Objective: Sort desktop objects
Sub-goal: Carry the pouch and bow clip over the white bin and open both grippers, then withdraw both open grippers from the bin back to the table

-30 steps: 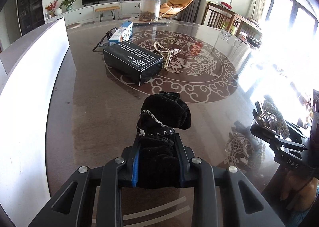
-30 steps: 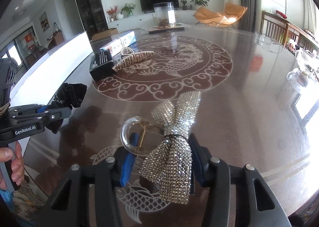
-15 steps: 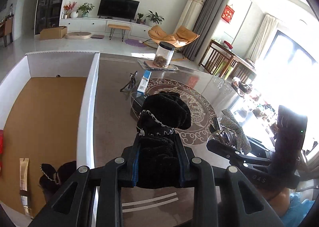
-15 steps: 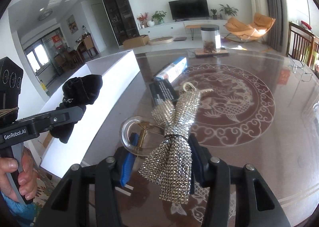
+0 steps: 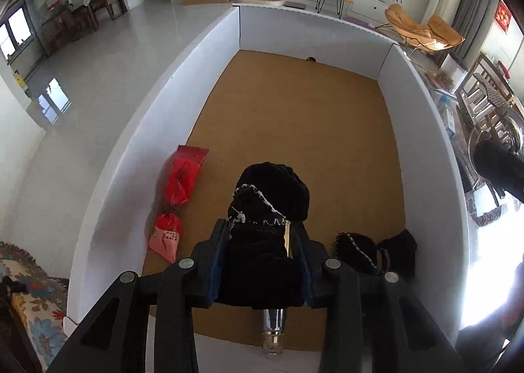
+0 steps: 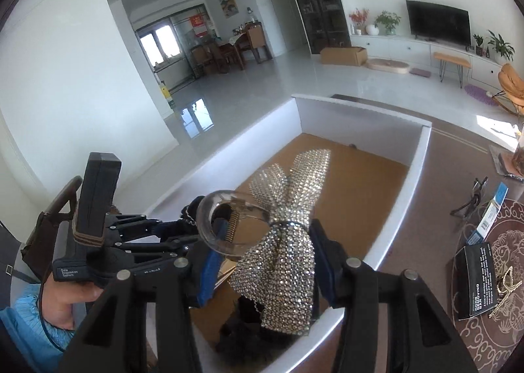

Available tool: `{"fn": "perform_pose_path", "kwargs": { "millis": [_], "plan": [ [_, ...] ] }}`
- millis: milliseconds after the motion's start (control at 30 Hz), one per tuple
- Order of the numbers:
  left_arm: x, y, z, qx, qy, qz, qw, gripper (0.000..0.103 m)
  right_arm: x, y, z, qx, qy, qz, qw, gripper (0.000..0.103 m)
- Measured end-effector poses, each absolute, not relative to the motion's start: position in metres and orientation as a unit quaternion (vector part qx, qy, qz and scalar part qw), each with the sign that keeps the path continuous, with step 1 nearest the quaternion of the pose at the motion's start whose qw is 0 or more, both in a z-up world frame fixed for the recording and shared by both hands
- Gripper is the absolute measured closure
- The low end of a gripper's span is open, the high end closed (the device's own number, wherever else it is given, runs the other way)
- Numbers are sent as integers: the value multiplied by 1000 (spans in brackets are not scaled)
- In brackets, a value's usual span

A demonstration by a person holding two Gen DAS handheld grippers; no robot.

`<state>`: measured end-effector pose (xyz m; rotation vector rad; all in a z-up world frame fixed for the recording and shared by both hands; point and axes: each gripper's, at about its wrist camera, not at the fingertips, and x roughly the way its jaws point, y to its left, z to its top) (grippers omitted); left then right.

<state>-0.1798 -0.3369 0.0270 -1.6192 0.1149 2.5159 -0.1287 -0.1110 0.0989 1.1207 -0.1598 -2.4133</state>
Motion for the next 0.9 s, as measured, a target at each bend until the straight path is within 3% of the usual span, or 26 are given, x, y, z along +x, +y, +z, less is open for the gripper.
{"fn": "perform_pose_path", "kwargs": {
  "millis": [33, 67, 100, 300, 400, 533, 600, 700, 900],
  "plan": [
    [-180, -339, 21, -547, 36, 834, 67, 35, -135, -113, 90, 423, -61, -874, 231, 32],
    [-179, -339, 18, -547, 32, 834, 66, 24, -139, -112, 83, 430, -70, -870, 231, 16],
    [-171, -343, 18, -541, 29, 838, 68, 24, -139, -107, 80, 430, -83, -869, 231, 14],
    [-147, -317, 49, -474, 20, 875, 98, 24, -105, -33, 90, 376, -134, -898, 185, 11],
    [-125, -271, 83, -428, 24, 888, 167, 24, -66, 18, 85, 353, -122, -920, 116, 2],
    [-78, -185, 118, -397, 51, 865, 302, 23, -15, 100, 46, 371, -97, -924, -8, 1],
    [-53, -136, 119, -399, 75, 843, 353, 17, 11, 142, 16, 404, -72, -909, -78, 1],
    [-31, -73, 86, -430, 97, 810, 386, 12, 38, 194, -21, 442, -79, -883, -139, 1],
    [-64, -9, -30, -492, 143, 794, 327, 12, 58, 231, -41, 453, -111, -866, -181, 1]
  ]
}}
